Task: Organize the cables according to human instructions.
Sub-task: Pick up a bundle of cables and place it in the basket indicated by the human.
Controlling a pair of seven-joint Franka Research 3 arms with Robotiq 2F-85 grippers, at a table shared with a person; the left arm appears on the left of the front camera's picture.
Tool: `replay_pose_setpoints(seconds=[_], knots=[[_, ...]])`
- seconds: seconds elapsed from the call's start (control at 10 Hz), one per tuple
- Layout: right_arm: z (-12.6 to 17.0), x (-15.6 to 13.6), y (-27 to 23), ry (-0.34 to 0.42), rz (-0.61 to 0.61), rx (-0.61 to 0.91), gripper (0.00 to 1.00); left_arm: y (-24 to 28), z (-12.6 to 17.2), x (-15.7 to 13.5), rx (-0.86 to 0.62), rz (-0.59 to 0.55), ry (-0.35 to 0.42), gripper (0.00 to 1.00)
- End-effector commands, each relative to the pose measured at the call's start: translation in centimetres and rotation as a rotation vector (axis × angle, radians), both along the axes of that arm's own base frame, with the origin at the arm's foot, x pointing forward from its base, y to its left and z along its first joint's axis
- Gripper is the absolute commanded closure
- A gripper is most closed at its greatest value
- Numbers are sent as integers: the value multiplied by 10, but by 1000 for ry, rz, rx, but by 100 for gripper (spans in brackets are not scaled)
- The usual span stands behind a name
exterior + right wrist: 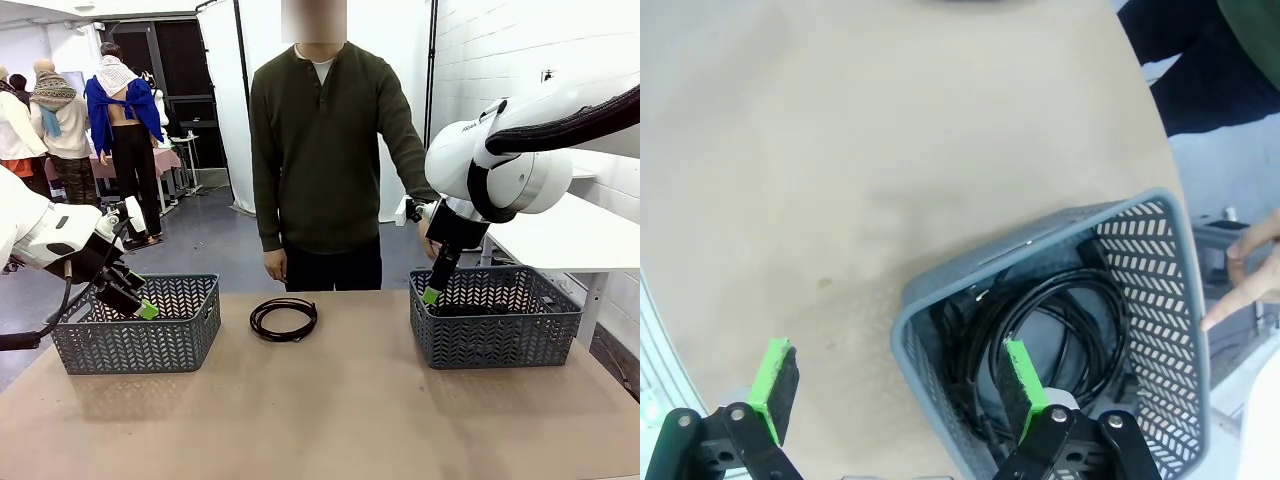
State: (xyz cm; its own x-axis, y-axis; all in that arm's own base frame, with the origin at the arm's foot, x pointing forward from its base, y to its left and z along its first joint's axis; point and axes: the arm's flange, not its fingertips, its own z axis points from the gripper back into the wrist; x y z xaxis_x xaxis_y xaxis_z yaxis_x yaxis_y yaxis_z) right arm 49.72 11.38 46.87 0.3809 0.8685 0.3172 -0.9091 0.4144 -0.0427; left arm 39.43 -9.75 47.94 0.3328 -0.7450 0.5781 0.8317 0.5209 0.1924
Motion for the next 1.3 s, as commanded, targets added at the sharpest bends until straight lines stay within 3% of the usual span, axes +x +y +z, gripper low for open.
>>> replay_pose_setpoints(seconds=[0.0,1.2], knots=[[1,0,0,-4,-4,-1,0,2,-3,-2,-12,0,6,0],[1,0,0,-4,-4,-1,0,2,-3,-2,-12,0,6,0]])
